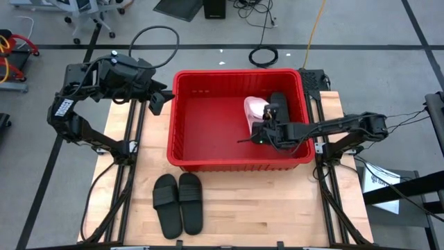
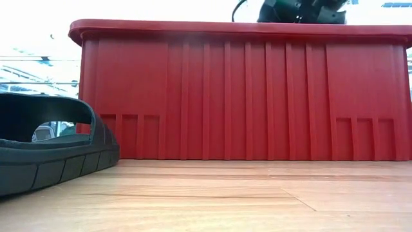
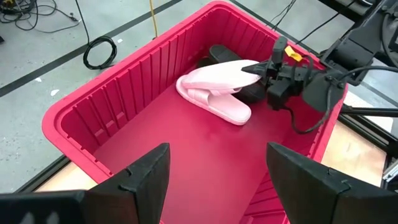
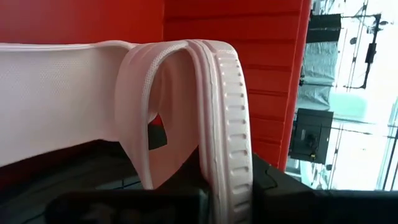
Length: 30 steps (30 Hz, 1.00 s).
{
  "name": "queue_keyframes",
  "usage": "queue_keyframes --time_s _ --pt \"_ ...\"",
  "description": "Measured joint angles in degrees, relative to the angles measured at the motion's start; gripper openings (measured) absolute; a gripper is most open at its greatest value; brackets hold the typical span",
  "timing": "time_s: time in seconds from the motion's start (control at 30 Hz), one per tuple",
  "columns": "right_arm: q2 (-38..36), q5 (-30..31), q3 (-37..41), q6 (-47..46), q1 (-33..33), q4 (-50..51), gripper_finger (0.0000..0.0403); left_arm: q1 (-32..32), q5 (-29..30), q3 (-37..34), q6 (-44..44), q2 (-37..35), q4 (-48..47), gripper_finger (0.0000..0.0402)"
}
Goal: Pick and place slides into bin
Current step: Put the pink slide into the red container
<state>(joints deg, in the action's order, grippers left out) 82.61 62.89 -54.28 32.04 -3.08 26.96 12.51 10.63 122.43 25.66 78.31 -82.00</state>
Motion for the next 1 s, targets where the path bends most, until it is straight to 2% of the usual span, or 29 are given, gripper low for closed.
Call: queue_keyframes --time_s 0.17,0.4,0.77,1.0 --pt "0.0 -2.8 0.0 0.9 -1.5 -2.3 0.0026 0.0 0.0 0.0 0.0 0.0 0.0 0.0257" --pt "0.0 -4.8 0.0 0.4 -1.5 -2.3 0.0074 0.0 -0.1 0.0 -0.3 0.0 0.0 0.0257" --pt "0.0 -9.9 0.1 -0.1 -1.3 -1.1 0.0108 0.0 -0.1 0.0 -1.4 0.0 -1.0 0.0257" --pt "0.0 -13.8 0.1 -9.2 -1.0 3.1 0.015 0.0 -0.1 0.0 -1.5 -0.3 -2.2 0.0257"
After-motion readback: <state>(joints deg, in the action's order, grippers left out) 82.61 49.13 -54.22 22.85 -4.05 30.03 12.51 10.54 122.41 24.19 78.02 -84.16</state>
